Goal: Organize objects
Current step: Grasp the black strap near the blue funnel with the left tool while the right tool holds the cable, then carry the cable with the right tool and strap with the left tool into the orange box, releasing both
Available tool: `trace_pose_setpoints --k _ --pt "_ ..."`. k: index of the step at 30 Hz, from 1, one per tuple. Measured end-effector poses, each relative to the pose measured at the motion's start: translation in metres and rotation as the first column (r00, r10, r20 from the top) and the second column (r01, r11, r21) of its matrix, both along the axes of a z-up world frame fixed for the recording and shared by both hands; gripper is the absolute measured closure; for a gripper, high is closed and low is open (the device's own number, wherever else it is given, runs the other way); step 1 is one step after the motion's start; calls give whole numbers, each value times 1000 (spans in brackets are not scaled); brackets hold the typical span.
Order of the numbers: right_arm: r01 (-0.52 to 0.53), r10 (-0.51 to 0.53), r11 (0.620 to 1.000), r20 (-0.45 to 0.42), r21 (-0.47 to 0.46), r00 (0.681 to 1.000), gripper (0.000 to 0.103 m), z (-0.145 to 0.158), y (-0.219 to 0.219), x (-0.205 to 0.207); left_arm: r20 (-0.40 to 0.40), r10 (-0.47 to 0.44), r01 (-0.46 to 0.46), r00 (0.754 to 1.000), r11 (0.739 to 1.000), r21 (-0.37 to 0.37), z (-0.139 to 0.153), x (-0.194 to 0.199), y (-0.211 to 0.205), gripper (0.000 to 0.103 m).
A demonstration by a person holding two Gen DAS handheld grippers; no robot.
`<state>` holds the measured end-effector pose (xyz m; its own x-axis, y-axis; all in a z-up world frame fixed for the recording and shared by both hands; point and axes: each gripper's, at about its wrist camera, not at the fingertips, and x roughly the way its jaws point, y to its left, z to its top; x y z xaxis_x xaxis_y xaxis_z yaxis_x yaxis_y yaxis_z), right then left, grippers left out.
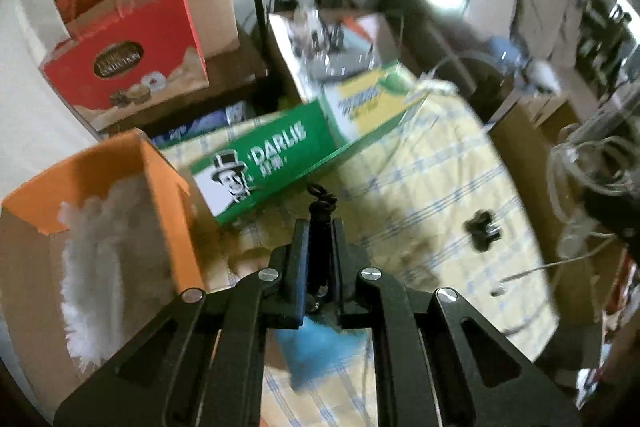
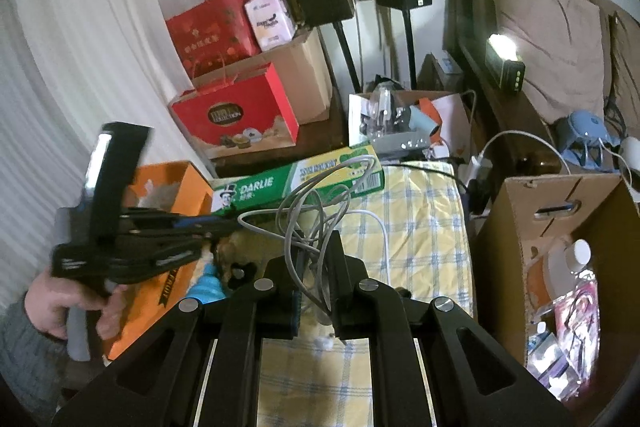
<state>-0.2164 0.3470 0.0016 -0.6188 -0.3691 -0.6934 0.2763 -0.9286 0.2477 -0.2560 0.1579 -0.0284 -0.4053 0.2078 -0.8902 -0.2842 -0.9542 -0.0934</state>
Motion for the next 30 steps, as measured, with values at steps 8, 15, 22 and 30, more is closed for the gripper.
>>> trace_pose_setpoints --k 8,15,22,30 --pt "-12 13 1000 -34 3 999 94 26 -11 12 -106 20 -8 994 993 116 58 33 -23 94" --pt "-37 38 999 -65 15 997 94 48 -32 25 -168 48 -21 985 987 161 90 63 -45 94" --pt "-87 87 996 -90 5 992 94 68 -59 43 -218 98 -50 971 975 217 119 93 -83 94" --pt "-164 165 986 -122 20 979 94 86 -105 64 -246 171 -108 954 963 248 132 123 -134 94"
